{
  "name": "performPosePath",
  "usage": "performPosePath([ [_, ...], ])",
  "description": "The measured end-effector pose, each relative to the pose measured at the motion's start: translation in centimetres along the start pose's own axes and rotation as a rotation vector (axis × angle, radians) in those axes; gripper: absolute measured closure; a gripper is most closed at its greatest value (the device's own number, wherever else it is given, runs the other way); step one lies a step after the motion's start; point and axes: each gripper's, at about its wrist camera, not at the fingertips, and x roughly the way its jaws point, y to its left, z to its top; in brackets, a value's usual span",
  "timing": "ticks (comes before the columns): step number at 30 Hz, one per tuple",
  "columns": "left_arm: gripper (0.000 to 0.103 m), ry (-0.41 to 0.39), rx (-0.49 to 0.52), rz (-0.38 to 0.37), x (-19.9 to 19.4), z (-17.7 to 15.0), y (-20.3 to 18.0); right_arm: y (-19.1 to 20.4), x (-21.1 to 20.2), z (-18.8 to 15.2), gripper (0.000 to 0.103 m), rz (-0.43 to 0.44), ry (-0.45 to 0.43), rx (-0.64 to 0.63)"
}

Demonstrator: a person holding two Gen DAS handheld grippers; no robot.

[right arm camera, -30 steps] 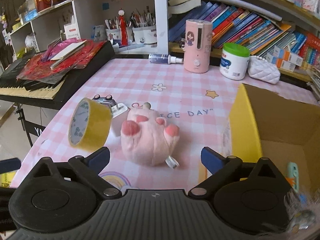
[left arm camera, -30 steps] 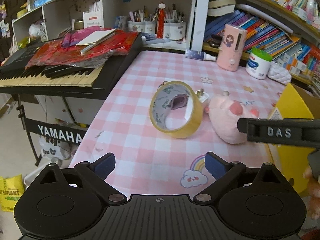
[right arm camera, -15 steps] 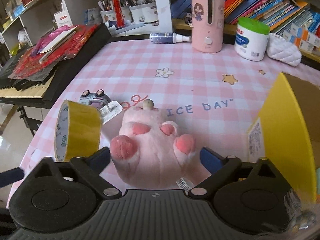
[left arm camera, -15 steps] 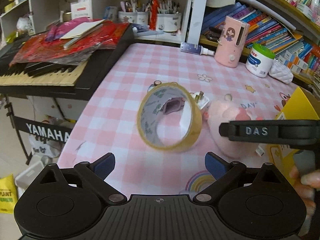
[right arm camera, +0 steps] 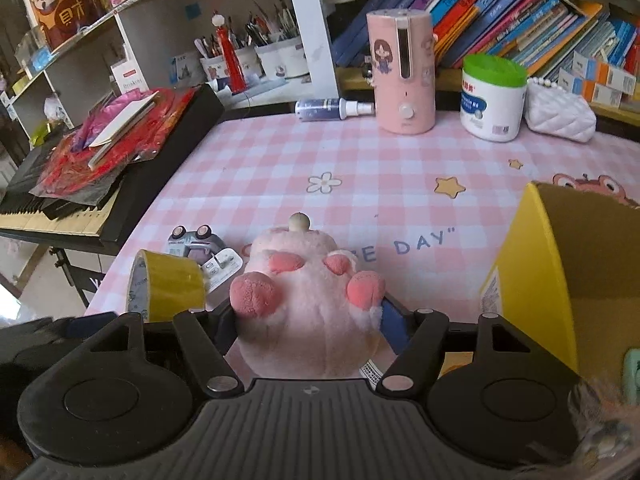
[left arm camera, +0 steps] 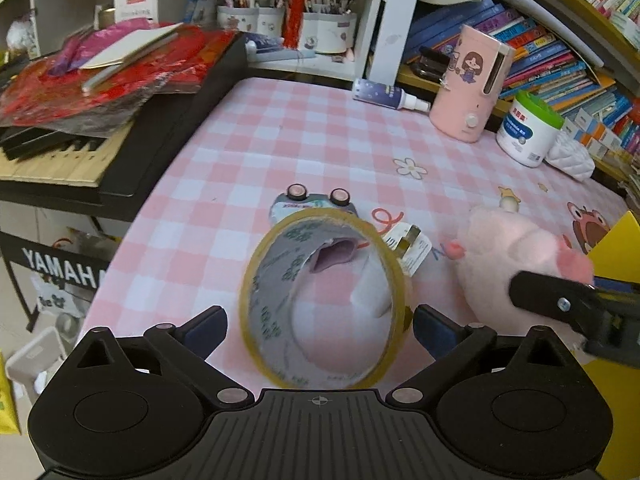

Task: Organize objects
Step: 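Grasp the yellow tape roll with the left tool while the right tool grasps the pink pig plush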

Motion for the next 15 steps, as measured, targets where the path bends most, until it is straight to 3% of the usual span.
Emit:
performPosePath([
  [8,0.005,-0.001,0.022,0.005,1.1,0.3,-0.3,0.1,-1.2,-0.3,0.036,-0.003,-0.019,-0.036],
  [9,0.011,-0.005,0.029,0.000,0.9,0.2,-0.3,0.2,-1.3,-0.4,0.036,-0.003,-0.020,-0.038],
  [15,0.011,-0.017,0.008,-0.006,-1.1,-0.3,0.0,0.6,-2.1,-0.8,0.036,-0.003,-0.031,-0.042],
])
